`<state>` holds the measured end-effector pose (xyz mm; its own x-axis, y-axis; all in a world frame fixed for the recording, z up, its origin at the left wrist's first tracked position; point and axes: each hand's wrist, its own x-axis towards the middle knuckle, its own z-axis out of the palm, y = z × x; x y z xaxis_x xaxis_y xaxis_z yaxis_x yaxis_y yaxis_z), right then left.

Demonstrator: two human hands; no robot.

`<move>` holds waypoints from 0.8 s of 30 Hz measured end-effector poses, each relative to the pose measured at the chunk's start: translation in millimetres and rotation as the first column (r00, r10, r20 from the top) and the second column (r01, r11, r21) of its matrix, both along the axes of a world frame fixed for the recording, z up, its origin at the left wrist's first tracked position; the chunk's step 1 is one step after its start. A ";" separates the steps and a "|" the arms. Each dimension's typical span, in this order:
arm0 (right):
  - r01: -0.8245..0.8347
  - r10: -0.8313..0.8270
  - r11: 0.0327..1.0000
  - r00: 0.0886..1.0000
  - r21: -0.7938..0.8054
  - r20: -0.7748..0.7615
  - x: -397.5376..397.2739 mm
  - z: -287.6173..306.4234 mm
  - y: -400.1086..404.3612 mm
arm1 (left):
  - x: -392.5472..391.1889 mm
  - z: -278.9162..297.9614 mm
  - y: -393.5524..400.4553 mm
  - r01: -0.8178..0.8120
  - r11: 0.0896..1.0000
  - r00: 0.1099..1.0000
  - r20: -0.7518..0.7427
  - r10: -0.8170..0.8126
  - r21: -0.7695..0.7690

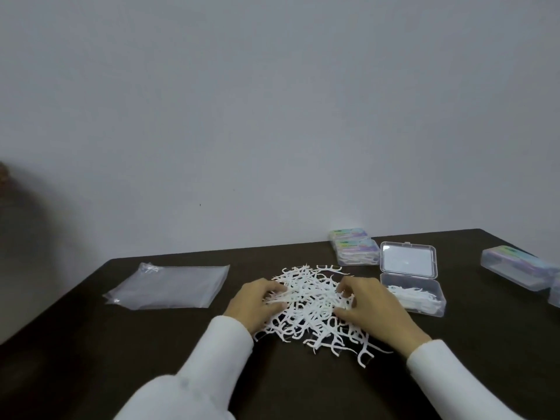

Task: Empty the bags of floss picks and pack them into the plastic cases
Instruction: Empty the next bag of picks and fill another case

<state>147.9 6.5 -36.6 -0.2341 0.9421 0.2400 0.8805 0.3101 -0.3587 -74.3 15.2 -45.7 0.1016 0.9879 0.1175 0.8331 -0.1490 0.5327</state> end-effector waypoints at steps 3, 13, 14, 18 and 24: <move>0.004 -0.003 1.000 0.999 0.027 -0.047 1.0 -2.3 1.1 | 6.0 2.2 -4.2 -0.048 0.993 0.999 -0.012 0.050 0.104; 0.009 0.001 0.999 0.959 0.032 -0.284 9.9 -3.8 6.4 | 11.0 -0.3 -3.8 -0.096 0.920 0.995 0.013 0.099 0.379; 0.010 -0.002 1.000 0.954 0.027 -0.299 10.9 -3.6 7.2 | 10.5 0.5 -3.1 -0.106 0.912 0.994 0.049 0.094 0.396; 0.028 -0.023 0.999 0.964 0.016 -0.265 13.6 -4.5 7.1 | 9.9 3.3 1.0 -0.130 0.941 0.975 0.212 0.064 0.314; -0.095 0.106 0.993 0.978 0.072 -0.179 7.1 -4.7 4.2 | 10.4 2.4 4.1 -0.161 0.969 0.835 0.549 0.031 0.190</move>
<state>155.0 10.8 -41.2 -0.2735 0.8980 0.3448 0.7654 0.4203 -0.4874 -63.9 19.4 -43.3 -0.1360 0.9310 0.3387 0.4392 -0.2498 0.8630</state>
